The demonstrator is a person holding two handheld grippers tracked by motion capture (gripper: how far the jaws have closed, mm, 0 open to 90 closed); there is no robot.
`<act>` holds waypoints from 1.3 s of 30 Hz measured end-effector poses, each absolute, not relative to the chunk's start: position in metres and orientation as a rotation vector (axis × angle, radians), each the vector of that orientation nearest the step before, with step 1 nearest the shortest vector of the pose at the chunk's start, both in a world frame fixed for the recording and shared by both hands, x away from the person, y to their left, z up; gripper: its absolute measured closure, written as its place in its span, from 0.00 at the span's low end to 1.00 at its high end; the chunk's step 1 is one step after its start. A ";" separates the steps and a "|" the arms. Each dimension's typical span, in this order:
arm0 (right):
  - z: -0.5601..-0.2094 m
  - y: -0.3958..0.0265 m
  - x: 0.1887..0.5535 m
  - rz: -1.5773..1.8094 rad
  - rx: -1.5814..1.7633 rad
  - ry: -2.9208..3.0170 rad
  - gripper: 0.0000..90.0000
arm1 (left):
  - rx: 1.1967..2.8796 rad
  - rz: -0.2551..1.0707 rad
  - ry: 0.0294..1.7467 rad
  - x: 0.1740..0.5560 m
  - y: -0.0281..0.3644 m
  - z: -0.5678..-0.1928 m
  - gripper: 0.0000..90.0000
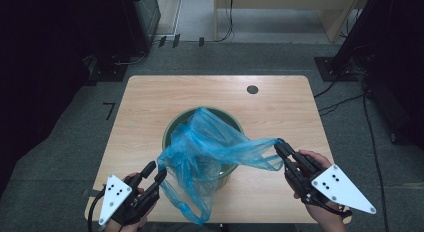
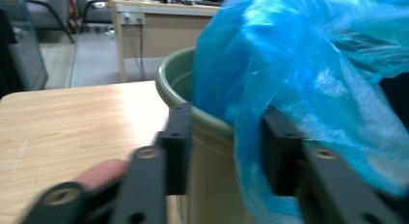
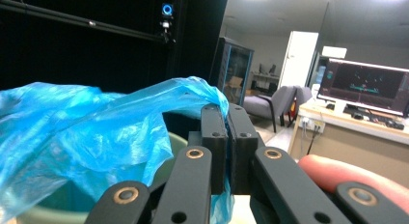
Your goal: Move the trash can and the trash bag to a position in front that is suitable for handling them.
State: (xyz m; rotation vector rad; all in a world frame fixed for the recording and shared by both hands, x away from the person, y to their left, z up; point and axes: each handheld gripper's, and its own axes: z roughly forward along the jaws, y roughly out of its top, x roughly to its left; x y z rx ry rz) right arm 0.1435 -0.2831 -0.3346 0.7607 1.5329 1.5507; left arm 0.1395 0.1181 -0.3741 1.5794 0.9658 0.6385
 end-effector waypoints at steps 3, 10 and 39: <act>-0.341 -0.290 0.138 1.532 0.779 1.549 0.99 | 1.625 0.653 0.902 0.134 0.121 -0.376 0.83; -0.364 -0.295 0.130 1.488 0.830 1.610 0.99 | 1.755 0.776 0.848 0.130 0.125 -0.389 0.78; -0.412 -0.278 0.163 1.462 0.943 1.651 0.99 | 1.350 0.453 0.811 0.144 0.150 -0.419 0.21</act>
